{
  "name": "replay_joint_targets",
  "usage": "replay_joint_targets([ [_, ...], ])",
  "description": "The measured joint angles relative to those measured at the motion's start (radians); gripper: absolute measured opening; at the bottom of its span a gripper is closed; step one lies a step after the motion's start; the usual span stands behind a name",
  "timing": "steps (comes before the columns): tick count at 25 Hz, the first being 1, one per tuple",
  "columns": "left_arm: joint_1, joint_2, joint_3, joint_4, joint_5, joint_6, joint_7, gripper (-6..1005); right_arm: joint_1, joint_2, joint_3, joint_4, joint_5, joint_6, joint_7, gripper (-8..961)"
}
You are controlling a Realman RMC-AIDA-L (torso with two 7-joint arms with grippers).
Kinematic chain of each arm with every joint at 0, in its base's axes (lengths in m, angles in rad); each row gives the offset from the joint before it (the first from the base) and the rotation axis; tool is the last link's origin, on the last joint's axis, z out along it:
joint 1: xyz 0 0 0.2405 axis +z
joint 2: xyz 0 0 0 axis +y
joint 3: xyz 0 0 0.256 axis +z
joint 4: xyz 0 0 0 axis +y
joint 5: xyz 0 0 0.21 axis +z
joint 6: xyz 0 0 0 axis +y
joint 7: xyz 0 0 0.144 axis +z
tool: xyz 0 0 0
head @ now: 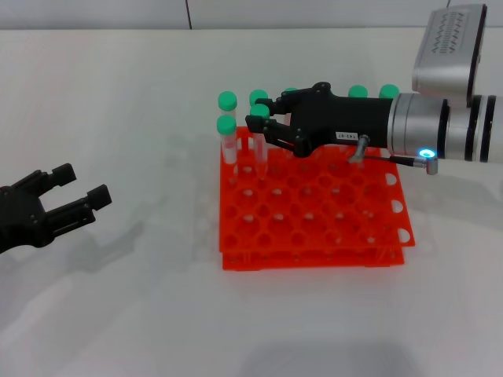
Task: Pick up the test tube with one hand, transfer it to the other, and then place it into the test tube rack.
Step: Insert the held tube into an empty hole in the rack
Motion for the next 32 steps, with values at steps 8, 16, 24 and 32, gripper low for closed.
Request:
replay_joint_targets([
  [8, 0.0, 0.0, 0.0, 0.0, 0.011, 0.0, 0.002, 890, -0.004, 0.0, 0.0, -0.004, 0.0, -0.003, 0.001, 261],
  [16, 0.0, 0.001, 0.0, 0.0, 0.012, 0.0, 0.003, 890, -0.014, 0.0, 0.0, -0.012, 0.001, 0.001, 0.001, 263],
  [24, 0.0, 0.003, 0.0, 0.004, 0.015, 0.0, 0.003, 889, -0.014, 0.0, 0.0, -0.013, 0.015, 0.001, 0.003, 449],
  [32, 0.005, 0.011, -0.05, 0.008, 0.034, 0.033, 0.004, 889, -0.089, -0.01, 0.003, -0.117, 0.015, -0.062, 0.031, 443],
])
